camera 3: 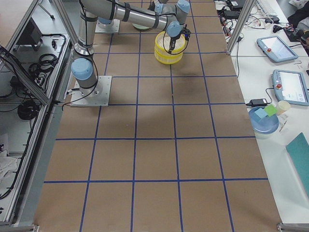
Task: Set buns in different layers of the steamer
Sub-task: 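Lower left gripper onto the brown bun and grasp it, then carry the brown bun over the steamer while right gripper releases the rim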
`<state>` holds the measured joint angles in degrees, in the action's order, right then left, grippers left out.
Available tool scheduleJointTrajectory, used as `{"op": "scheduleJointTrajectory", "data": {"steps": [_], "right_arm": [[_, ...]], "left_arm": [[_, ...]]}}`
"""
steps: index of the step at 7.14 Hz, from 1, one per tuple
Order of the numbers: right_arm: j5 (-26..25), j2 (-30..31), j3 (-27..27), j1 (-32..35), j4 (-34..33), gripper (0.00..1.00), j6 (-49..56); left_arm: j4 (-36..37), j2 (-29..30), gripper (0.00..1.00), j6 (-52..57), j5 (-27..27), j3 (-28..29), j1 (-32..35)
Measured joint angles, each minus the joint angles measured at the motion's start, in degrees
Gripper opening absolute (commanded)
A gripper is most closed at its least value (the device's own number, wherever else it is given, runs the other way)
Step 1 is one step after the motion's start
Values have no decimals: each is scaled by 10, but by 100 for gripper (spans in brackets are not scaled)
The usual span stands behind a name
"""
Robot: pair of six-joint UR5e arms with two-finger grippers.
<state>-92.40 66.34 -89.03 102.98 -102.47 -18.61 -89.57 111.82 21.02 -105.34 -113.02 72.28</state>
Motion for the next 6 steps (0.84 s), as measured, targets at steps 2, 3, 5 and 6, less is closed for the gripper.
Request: {"op": "scheduleJointTrajectory", "data": {"steps": [2, 3, 5, 6], "right_arm": [[0, 0, -1, 1, 3, 6, 0], [0, 0, -1, 2, 4, 27, 0], [-1, 1, -3, 5, 6, 100, 6], [-3, 2, -4, 5, 7, 100, 9]], "left_arm": [[0, -8, 0, -1, 17, 6, 1], [-1, -20, 0, 0, 32, 17, 2], [-7, -54, 0, 3, 72, 61, 4], [-12, -70, 0, -3, 106, 84, 5]]}}
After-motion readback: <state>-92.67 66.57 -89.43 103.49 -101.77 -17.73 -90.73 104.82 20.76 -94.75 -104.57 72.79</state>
